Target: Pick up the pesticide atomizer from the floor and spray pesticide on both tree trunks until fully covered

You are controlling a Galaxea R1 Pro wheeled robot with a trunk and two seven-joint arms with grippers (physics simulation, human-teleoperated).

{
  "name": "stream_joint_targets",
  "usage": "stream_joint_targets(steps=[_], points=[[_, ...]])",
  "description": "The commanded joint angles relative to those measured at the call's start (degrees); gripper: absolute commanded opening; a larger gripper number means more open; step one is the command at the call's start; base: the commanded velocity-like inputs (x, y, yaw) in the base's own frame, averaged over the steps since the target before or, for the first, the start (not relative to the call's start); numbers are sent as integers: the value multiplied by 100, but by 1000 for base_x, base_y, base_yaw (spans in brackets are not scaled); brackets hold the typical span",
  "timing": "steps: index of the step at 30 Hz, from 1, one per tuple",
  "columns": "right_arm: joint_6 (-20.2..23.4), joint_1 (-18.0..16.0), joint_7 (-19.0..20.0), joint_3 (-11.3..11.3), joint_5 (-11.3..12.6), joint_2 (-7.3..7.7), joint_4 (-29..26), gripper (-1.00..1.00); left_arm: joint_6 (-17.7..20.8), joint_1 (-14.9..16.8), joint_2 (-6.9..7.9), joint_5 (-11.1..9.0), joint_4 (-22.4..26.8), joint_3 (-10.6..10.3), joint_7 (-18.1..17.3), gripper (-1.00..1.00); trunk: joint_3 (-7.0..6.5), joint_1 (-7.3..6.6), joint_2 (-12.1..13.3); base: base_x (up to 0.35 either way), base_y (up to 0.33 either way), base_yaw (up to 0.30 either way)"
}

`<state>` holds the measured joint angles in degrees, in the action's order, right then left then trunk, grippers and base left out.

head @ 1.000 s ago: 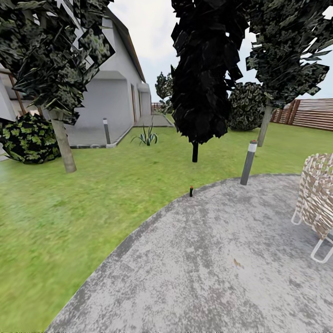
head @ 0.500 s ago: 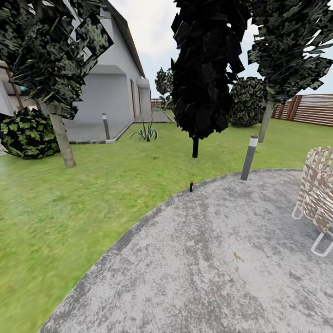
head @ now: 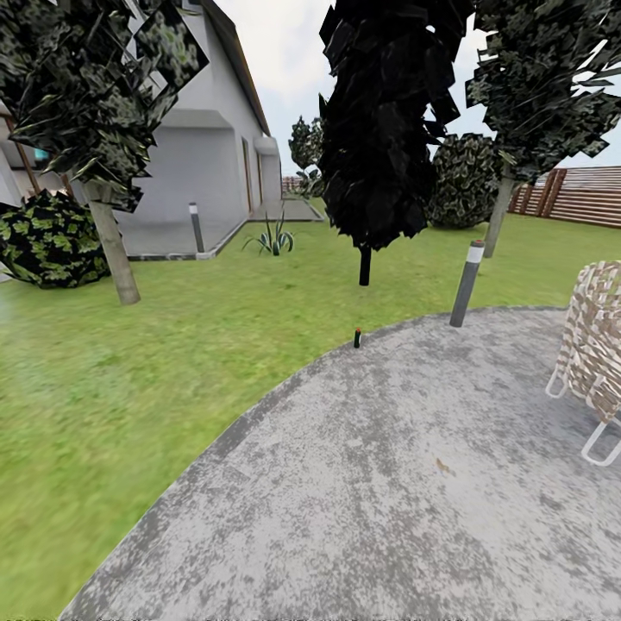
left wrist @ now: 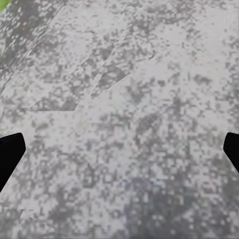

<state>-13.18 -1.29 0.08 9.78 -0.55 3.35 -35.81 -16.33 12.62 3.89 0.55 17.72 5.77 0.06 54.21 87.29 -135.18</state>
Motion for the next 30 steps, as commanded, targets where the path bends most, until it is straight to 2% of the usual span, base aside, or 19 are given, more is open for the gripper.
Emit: stream_joint_targets(steps=[1, 13, 30], points=[[-18, -3, 1, 7, -6, -1, 4, 100, -19, 4, -2, 6, -5, 13, 1, 100, 32, 21, -43, 0, 0, 0], [-18, -3, 1, 7, -6, -1, 3, 100, -19, 4, -2, 6, 0, 17, 1, 100, 351, 285, -525, 0, 0, 0], [-21, -3, 1, 7, -4, -1, -5, 100, -19, 4, -2, 6, 4, 38, 2, 100, 447, 285, -525, 8, 0, 0]])
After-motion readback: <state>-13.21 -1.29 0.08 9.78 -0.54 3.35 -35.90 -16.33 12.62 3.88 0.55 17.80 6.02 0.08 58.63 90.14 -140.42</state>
